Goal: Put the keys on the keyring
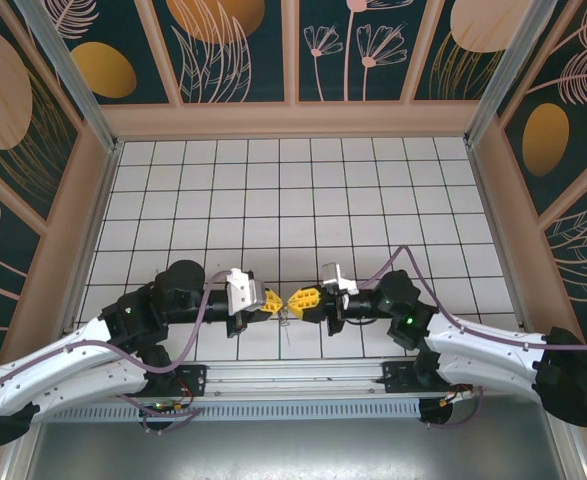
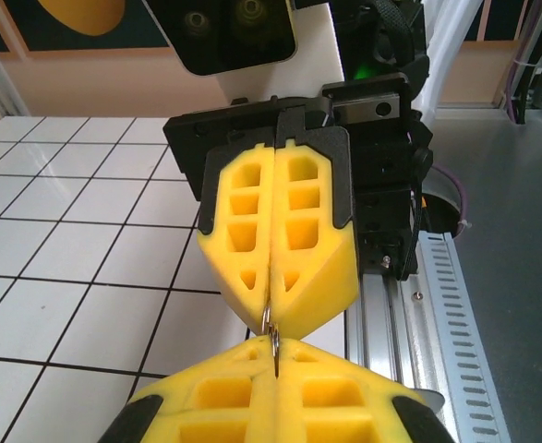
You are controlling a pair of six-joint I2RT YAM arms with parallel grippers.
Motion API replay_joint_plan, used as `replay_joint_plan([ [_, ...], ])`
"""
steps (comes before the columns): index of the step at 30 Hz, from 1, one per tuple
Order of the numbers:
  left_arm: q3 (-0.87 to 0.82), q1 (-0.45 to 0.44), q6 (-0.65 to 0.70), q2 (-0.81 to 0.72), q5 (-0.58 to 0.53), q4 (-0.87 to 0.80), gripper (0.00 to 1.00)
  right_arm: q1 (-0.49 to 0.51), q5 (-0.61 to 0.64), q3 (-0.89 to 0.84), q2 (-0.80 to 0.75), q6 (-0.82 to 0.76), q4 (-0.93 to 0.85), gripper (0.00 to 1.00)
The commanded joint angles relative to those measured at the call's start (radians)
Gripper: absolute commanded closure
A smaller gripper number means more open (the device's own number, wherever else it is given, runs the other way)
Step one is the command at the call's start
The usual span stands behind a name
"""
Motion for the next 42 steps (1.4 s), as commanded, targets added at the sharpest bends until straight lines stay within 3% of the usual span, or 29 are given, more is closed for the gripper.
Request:
replay_joint_plan([
  [1, 0.034, -0.004, 0.039, 0.019, 0.045, 0.027, 1.00, -0.007, -0.060, 0.069, -0.007, 0.041, -0.032, 1.00],
  [18, 0.064, -0.004, 0.087, 0.008, 0.056, -0.028, 1.00, -0.067, -0.168, 0.136, 0.037, 0.165, -0.072, 1.00],
  [42, 0.055, -0.004, 0.095, -0.044, 0.027, -0.042, 1.00, -0.104, -0.167, 0.176, 0.038, 0.190, -0.189, 1.00],
])
